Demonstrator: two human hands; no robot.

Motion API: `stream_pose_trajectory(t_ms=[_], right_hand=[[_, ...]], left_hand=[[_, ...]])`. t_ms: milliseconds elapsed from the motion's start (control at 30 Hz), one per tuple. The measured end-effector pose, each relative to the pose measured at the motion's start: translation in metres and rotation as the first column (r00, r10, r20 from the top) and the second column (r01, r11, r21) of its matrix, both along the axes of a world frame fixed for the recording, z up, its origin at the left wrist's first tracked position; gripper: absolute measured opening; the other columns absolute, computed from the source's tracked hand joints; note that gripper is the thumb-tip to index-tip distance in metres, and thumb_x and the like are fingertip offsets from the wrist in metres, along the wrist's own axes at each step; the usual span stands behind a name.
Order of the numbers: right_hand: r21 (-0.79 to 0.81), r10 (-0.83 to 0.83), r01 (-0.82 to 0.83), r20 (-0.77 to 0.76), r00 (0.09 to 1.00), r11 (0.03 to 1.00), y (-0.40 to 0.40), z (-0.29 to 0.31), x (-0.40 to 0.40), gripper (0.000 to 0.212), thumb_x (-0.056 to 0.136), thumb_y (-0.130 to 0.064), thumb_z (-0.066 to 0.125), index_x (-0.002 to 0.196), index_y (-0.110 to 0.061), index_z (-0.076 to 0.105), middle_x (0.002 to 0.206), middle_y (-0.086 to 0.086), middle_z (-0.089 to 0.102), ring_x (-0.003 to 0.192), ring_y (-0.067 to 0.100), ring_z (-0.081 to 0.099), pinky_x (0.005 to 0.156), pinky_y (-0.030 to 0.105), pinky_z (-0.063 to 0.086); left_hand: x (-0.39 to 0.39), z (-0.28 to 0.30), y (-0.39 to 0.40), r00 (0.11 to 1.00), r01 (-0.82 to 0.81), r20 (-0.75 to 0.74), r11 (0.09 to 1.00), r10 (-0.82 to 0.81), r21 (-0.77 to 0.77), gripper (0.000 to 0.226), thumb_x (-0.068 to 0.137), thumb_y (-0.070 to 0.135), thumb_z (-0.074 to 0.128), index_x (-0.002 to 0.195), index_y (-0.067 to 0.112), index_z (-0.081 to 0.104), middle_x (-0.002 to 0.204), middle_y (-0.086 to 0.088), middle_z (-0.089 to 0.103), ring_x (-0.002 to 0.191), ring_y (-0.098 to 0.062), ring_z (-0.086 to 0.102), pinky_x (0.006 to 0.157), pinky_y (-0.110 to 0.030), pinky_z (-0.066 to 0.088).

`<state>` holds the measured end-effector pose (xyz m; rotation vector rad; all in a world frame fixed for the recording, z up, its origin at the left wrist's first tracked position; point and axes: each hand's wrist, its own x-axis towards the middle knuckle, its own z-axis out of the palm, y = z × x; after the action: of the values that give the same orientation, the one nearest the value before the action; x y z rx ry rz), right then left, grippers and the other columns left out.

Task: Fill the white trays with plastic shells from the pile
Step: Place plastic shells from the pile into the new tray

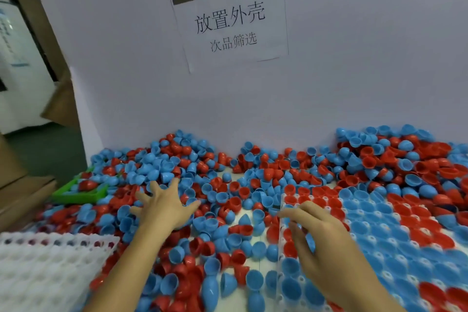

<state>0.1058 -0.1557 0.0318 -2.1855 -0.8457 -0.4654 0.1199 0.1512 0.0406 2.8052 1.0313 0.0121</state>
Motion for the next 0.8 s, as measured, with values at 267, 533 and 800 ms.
stream_pose_trajectory(t_ms=[267,533,800], right_hand=[[0.026,-0.045,0.042,0.104,0.994,0.999,-0.014,-0.019,-0.004,0.031,0.079,-0.012,0.070,0.101,-0.033,0.073,0.082,-0.017,0.057,0.058,0.002,0.056,0.045,0.023,0.051],[0.021,-0.073,0.071,0.130,0.989,0.997,-0.017,-0.019,-0.004,0.027,0.076,-0.018,0.064,0.097,-0.030,0.075,0.079,-0.018,0.056,0.057,0.000,0.054,0.048,0.007,0.040],[0.005,-0.024,0.024,0.109,0.994,1.000,-0.014,-0.018,-0.006,0.028,0.075,-0.017,0.066,0.096,-0.032,0.074,0.079,-0.020,0.054,0.054,-0.012,0.040,0.051,-0.003,0.027]], left_hand=[[0.039,-0.046,-0.020,0.974,0.187,0.143,0.978,-0.173,-0.090,0.073,0.088,0.077,0.039,0.152,0.042,0.027,0.161,-0.012,0.016,0.145,-0.039,0.022,0.116,-0.058,0.019],[0.033,-0.023,0.036,0.904,-0.082,0.421,0.997,0.073,0.005,0.091,0.077,0.089,0.042,0.153,0.042,0.026,0.166,-0.009,0.010,0.150,-0.043,0.007,0.115,-0.069,0.015],[0.044,-0.023,0.043,0.977,-0.058,0.197,0.992,0.080,-0.113,0.098,0.074,0.090,0.046,0.155,0.040,0.020,0.161,-0.012,0.026,0.143,-0.046,0.028,0.112,-0.065,0.029]])
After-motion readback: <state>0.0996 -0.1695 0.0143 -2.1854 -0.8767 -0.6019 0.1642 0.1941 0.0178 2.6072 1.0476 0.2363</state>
